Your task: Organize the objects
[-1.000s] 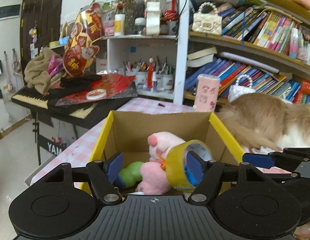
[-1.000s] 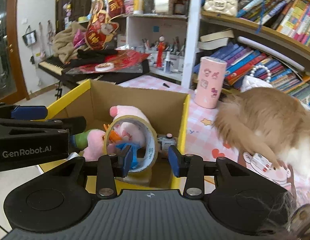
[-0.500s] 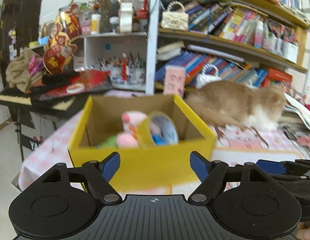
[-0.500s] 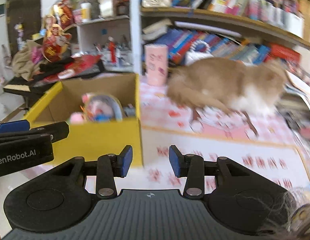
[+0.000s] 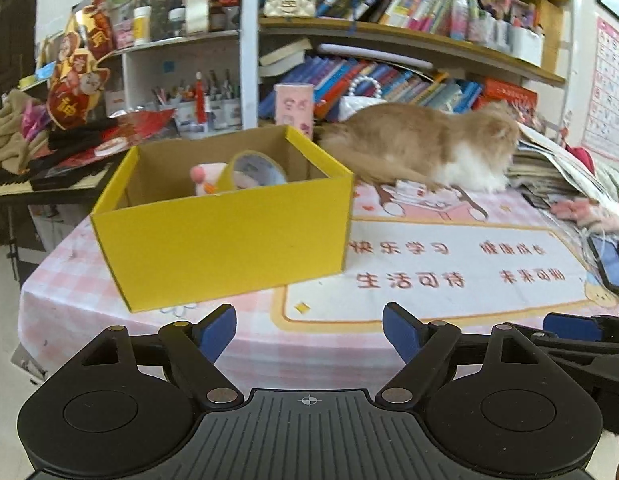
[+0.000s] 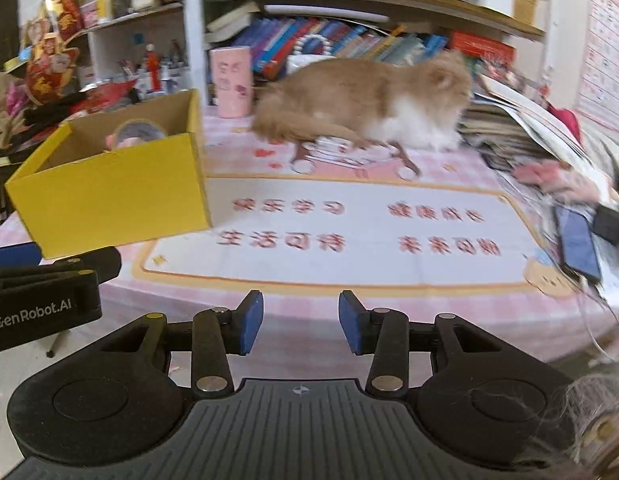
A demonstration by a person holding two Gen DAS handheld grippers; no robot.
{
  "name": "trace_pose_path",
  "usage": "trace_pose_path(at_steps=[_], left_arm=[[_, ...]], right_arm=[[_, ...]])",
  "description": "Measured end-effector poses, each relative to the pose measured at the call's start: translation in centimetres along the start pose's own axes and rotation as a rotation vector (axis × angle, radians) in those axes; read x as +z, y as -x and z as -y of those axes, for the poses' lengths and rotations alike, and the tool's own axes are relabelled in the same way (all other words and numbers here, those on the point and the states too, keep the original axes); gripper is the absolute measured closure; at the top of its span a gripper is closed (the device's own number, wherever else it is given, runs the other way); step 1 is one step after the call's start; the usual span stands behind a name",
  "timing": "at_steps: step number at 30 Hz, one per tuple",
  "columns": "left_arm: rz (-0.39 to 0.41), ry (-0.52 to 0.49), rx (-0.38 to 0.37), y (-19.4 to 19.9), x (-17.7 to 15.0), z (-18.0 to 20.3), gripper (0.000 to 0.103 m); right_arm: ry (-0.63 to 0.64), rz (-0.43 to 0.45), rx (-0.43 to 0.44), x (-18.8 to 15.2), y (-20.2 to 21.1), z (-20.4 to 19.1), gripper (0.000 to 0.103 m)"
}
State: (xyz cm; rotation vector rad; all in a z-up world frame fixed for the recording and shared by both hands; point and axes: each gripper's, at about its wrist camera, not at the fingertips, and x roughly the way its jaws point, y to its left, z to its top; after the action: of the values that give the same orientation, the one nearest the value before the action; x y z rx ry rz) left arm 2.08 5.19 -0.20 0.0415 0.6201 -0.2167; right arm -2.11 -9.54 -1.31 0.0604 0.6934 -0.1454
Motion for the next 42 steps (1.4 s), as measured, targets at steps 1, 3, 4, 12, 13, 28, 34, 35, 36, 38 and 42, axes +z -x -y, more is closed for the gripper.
trace_pose_path(at_steps=[1,3,4,12,13,28,34,35,36,38,42], left_arm=[[-0.003,-0.004,-0.003,0.0,-0.1,0.4,0.018],[-0.007,-0.013,-0.017,0.1,-0.4,1.1,0.015],[-0.013,-0.02,-0.027,0.0,-0.5,1.5,0.015],[-0.019,-0.078,-0.046,0.3,-0.8,4.3,0.009],[-0.016,-0.082,-0.041,0.4,-0.8,4.4,0.009],[-0.035,-0.076,-0.012,0.8,-1.1,5.2,0.006],[-0.028,-0.076,0.011,0.9,-1.1,5.2,0.005],[-0.029,-0.068,0.014,0.9,-1.1,5.1,0.005],[-0.033,-0.058,0.013,0.9,-1.1,4.9,0.005],[-0.044,-0.042,0.014,0.7,-1.2,4.6,0.004],[-0.054,-0.027,0.02,0.5,-1.2,4.5,0.003]], right_arm=[[-0.011,-0.002,-0.011,-0.1,0.1,0.4,0.063],[-0.03,-0.004,-0.032,-0.4,0.4,1.1,0.062],[-0.037,-0.004,-0.041,-0.6,0.6,1.5,0.062],[-0.075,-0.01,-0.082,-1.2,1.2,3.1,0.056],[-0.078,-0.01,-0.087,-1.3,1.2,3.2,0.056],[-0.103,-0.007,-0.11,-1.8,1.9,4.1,0.046],[-0.106,-0.012,-0.123,-1.9,2.0,4.2,0.036],[-0.106,-0.013,-0.127,-1.9,2.0,4.2,0.032],[-0.106,-0.014,-0.129,-1.9,2.0,4.2,0.03],[-0.105,-0.014,-0.13,-1.9,2.0,4.2,0.028],[-0.1,-0.015,-0.14,-2.0,2.0,4.1,0.024]])
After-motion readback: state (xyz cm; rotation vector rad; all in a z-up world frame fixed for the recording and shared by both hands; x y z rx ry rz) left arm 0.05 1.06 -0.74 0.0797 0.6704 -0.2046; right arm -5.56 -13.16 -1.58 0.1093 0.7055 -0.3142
